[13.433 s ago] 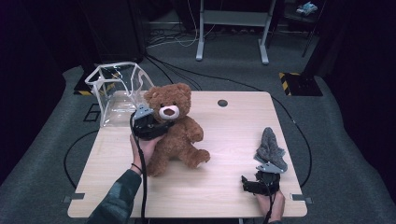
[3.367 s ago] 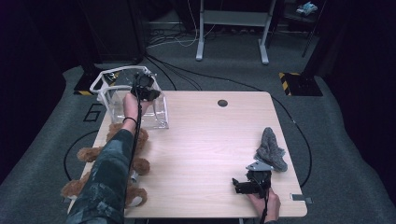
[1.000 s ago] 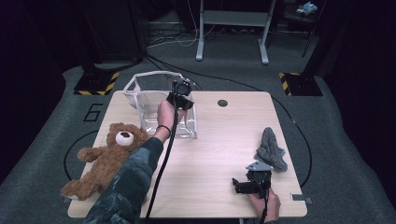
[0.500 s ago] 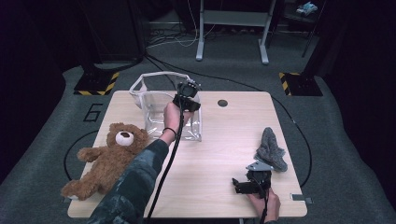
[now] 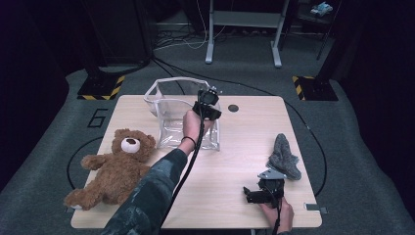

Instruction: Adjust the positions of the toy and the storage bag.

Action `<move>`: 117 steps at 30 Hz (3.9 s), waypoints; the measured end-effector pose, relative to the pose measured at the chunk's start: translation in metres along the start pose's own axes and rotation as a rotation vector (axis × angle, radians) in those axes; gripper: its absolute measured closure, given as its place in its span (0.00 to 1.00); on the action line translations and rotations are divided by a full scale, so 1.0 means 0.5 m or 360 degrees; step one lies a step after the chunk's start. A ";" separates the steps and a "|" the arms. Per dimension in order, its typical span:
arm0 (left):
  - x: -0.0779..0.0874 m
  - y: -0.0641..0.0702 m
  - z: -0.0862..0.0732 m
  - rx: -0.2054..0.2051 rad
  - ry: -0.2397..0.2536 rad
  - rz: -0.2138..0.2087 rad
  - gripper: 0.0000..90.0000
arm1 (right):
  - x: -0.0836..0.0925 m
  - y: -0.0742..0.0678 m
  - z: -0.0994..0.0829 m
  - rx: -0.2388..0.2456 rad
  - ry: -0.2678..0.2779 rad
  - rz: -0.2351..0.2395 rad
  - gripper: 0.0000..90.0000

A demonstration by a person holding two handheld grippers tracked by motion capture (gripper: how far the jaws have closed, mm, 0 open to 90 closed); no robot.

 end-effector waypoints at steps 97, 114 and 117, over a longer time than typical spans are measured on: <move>0.107 -0.298 -0.237 0.0283 -0.0023 0.0152 0.00 | -0.114 -0.022 0.186 0.0138 -0.0045 0.0009 0.95; 0.111 -0.300 -0.221 0.0348 0.0007 0.0127 0.00 | -0.039 -0.002 0.129 0.0136 -0.0128 0.0086 0.77; 0.112 -0.300 -0.207 0.0415 0.0033 0.0140 0.00 | -0.010 -0.005 0.145 0.0042 -0.0101 0.0187 0.50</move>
Point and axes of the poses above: each handheld gripper's, and its own axes: x roughly backward along the jaws, z roughly out of its top, y roughly to its right, the point moved 5 cm from there along -x, roughly forward along the jaws, and after that the axes turned 12 degrees about z, right-handed, at the moved point
